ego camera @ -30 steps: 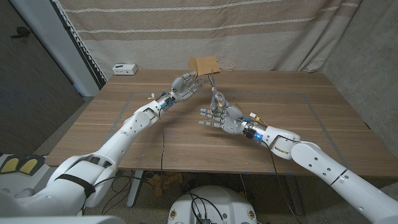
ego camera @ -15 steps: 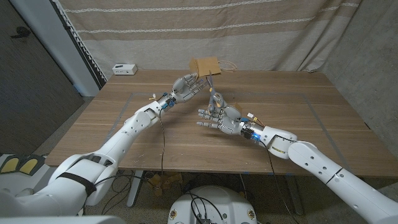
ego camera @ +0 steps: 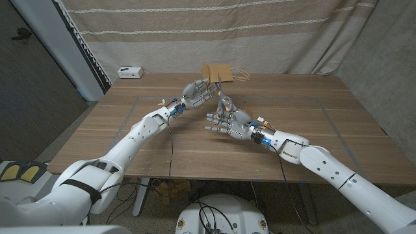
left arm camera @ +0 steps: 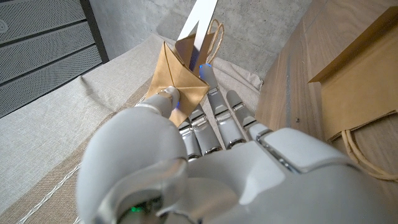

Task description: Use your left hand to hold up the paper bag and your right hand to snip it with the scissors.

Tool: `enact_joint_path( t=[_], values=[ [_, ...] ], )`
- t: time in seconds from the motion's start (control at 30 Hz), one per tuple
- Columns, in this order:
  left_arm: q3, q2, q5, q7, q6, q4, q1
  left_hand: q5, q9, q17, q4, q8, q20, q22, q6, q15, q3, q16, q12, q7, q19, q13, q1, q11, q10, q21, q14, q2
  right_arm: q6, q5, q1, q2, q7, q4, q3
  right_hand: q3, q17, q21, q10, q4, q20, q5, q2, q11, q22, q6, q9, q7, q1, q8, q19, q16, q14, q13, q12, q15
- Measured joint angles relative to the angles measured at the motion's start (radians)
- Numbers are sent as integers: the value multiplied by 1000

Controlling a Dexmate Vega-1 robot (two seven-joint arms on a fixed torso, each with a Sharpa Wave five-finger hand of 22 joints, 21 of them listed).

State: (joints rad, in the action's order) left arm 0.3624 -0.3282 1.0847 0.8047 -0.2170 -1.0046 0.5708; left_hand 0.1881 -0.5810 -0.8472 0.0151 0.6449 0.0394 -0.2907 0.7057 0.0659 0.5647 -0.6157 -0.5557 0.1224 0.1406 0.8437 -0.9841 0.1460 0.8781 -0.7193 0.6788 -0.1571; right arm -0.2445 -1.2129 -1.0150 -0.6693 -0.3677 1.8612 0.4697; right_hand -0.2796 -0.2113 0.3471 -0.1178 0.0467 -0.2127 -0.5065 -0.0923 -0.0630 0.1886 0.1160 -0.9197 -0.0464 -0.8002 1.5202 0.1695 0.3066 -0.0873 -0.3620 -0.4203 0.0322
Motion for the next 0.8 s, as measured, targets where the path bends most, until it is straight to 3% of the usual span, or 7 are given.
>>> enact_joint_path(
  t=[0.8],
  values=[
    [-6,-19,-4,30,-5,-2,8,0,0,14,3,-8,2,25,5,-2,3,-7,7,-5,-9,1,0,0,0,-24,-12,0,-6,20,23,16,10,-16,7,0,0,-11,0,0,0,0,0,0,0,0,2,0,0,1,8,-4,-8,0,8,0]
  ],
)
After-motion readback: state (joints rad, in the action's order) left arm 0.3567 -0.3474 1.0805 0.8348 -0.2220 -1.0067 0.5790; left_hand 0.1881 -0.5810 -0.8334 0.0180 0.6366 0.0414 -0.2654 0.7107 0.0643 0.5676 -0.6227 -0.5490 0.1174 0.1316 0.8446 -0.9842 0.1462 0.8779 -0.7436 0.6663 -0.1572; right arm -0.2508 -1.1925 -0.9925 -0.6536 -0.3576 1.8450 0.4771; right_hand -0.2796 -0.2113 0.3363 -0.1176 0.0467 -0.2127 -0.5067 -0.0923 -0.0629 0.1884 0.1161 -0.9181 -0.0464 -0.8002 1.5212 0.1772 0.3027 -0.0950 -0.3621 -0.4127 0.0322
